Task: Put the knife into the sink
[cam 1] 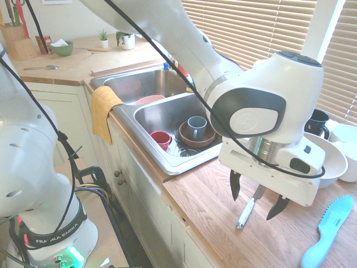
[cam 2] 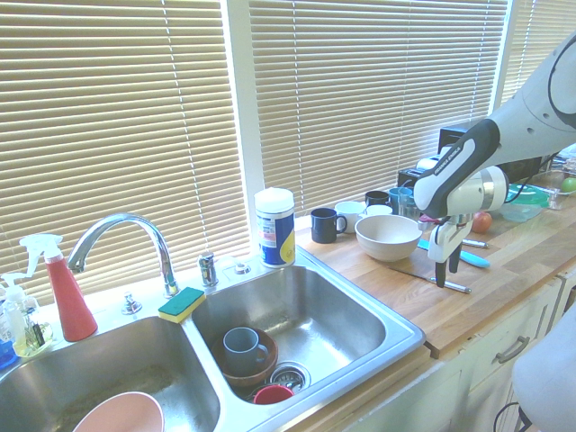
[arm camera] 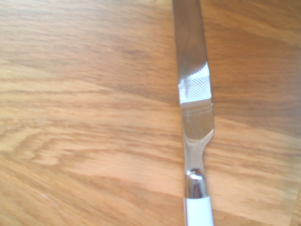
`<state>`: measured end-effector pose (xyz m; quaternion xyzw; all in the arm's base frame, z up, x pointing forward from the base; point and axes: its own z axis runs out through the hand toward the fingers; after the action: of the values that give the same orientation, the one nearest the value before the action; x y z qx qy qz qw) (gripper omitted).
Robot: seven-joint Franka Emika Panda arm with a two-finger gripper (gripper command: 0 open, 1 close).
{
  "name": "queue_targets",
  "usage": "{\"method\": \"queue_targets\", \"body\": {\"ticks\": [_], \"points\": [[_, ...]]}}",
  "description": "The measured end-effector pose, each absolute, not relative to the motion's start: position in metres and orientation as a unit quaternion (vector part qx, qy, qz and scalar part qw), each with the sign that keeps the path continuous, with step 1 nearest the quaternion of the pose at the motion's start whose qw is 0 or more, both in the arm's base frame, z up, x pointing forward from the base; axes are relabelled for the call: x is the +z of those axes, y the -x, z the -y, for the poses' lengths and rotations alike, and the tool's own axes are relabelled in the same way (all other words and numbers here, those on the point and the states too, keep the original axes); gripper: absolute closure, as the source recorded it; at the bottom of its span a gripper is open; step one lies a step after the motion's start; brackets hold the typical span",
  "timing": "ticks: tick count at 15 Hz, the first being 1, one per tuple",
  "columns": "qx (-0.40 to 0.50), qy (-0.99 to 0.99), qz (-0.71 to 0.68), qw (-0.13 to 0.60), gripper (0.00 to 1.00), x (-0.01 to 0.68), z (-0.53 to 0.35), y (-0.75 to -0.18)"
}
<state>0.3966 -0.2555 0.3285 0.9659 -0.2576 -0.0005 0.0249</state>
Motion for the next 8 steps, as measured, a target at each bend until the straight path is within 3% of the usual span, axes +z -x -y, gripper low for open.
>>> {"method": "queue_targets", "body": {"ticks": [8], "points": [[-0.005, -0.965, 0.262, 0.026, 1.0, 0.323, 0.2614, -0.3963]]}}
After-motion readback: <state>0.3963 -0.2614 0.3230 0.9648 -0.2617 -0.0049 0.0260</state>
